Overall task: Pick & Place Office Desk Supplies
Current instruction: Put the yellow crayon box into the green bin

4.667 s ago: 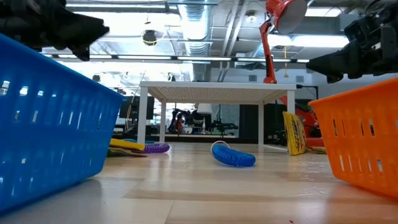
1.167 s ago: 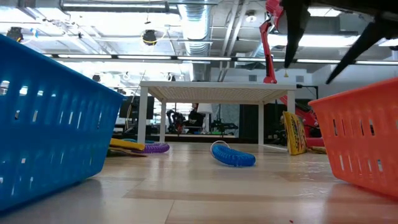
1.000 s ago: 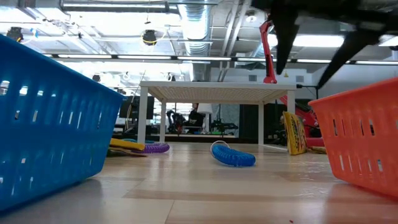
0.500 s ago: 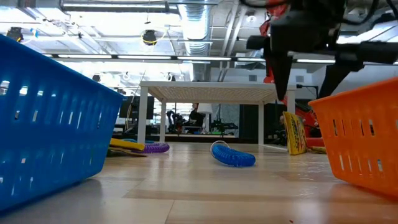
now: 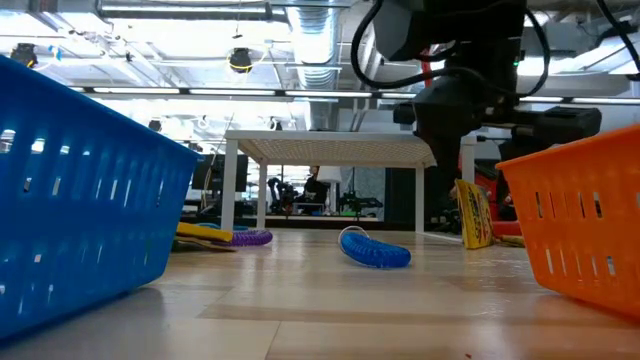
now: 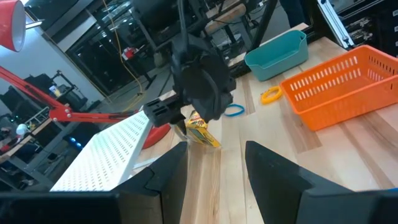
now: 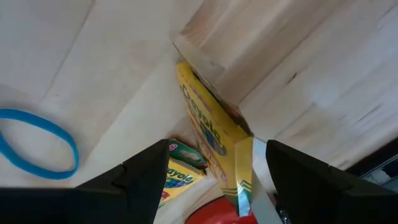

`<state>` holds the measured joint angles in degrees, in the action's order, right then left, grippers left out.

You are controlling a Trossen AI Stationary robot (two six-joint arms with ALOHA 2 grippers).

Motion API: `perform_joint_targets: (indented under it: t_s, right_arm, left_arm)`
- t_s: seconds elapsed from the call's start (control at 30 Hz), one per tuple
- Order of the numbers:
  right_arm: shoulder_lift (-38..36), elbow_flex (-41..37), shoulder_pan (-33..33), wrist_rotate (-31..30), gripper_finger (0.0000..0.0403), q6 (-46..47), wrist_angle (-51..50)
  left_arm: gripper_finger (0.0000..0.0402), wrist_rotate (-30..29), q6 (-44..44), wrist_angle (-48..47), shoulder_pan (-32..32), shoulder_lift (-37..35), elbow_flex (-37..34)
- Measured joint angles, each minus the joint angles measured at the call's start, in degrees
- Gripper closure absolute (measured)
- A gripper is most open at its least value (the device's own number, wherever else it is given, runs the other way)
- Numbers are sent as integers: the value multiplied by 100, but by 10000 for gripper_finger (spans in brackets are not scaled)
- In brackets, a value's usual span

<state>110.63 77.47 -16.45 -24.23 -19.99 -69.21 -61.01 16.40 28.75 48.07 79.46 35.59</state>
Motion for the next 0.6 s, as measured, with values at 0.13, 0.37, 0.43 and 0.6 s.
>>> perform_joint_targets:
  t_s: [0.13,0.37,0.43,0.6]
  right_arm:
    - [0,0,85,-4,139,-9,86]
    - [22,-2,198,34,190,-13,136]
    - [22,-2,212,73,215,-12,136]
    - [22,-2,234,431,282,4,131]
  left_arm:
    - [247,0,0,0,0,0,0]
    - [247,2,-39,-1,0,0,0]
    - [247,2,-39,-2,0,0,0]
    - [247,2,-42,-2,0,0,0]
